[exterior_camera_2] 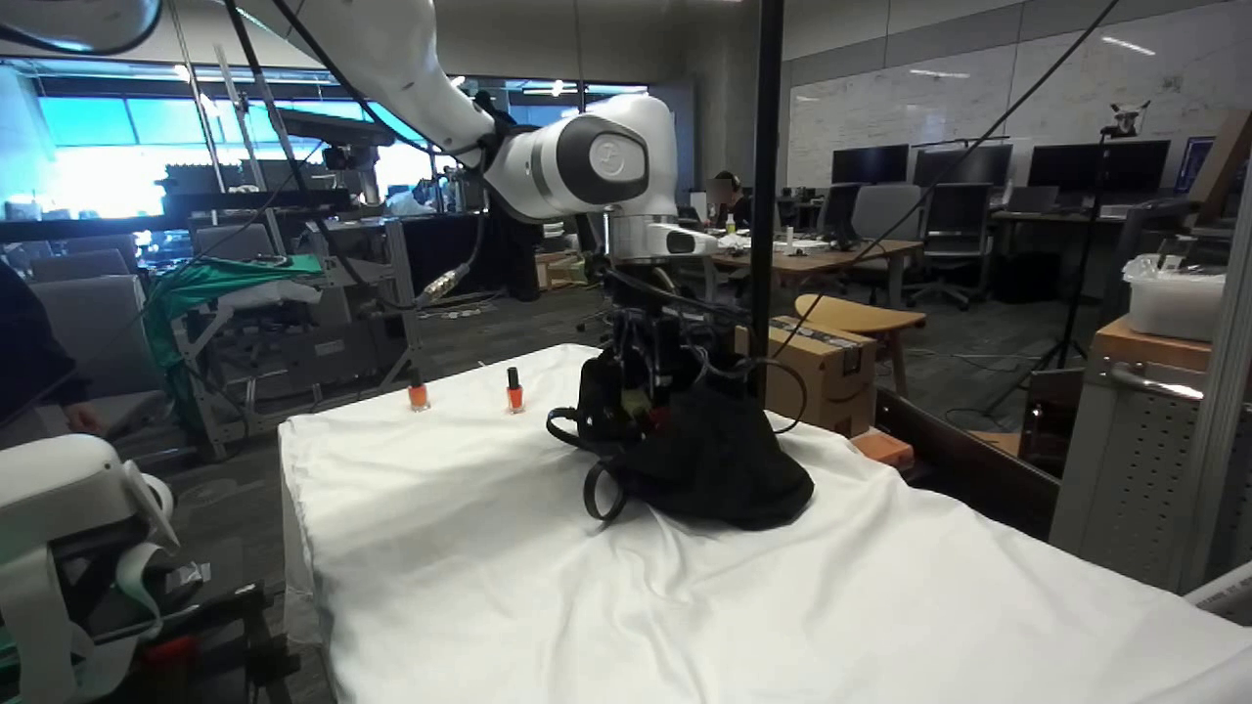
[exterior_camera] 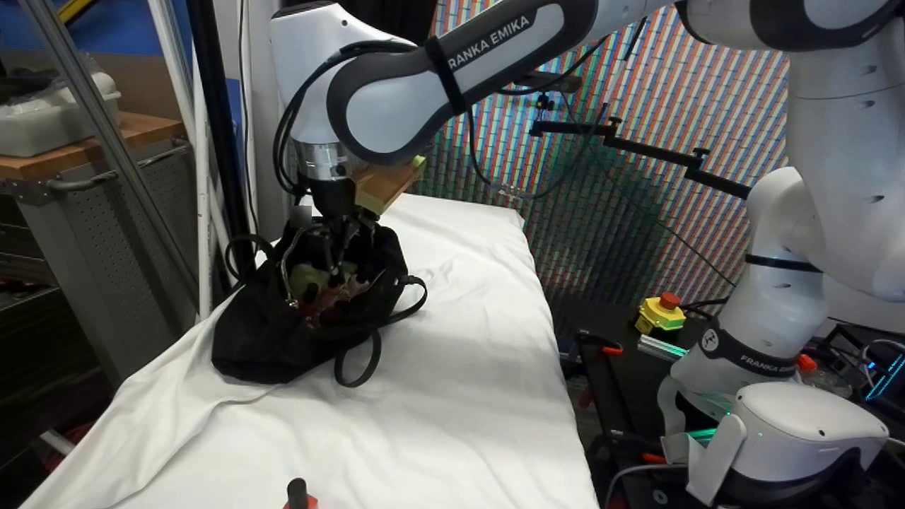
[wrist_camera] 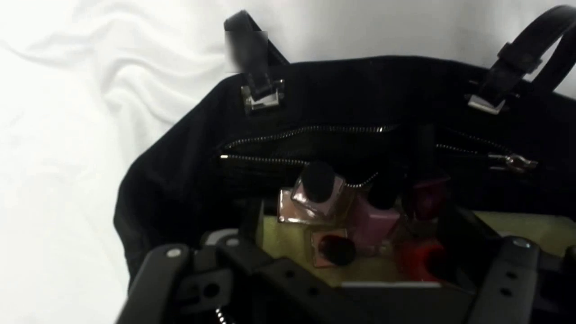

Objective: Pick up the nail polish and put them in the bag

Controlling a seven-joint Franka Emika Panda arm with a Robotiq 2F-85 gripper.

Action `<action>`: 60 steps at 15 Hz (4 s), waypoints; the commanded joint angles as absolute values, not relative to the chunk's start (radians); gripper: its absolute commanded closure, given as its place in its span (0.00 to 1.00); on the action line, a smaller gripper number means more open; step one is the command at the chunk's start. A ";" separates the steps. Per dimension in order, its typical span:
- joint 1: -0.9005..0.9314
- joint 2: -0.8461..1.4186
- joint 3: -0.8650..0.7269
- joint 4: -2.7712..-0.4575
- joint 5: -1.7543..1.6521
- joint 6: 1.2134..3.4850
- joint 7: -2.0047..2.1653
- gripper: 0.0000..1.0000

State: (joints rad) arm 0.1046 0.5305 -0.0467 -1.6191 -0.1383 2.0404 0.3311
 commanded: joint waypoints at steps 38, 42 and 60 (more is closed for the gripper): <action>0.376 0.511 0.195 -1.739 -0.026 2.128 0.412 0.00; 0.390 0.553 0.186 -1.703 -0.033 2.192 0.418 0.00; 0.476 0.712 0.092 -1.535 -0.116 2.232 0.462 0.00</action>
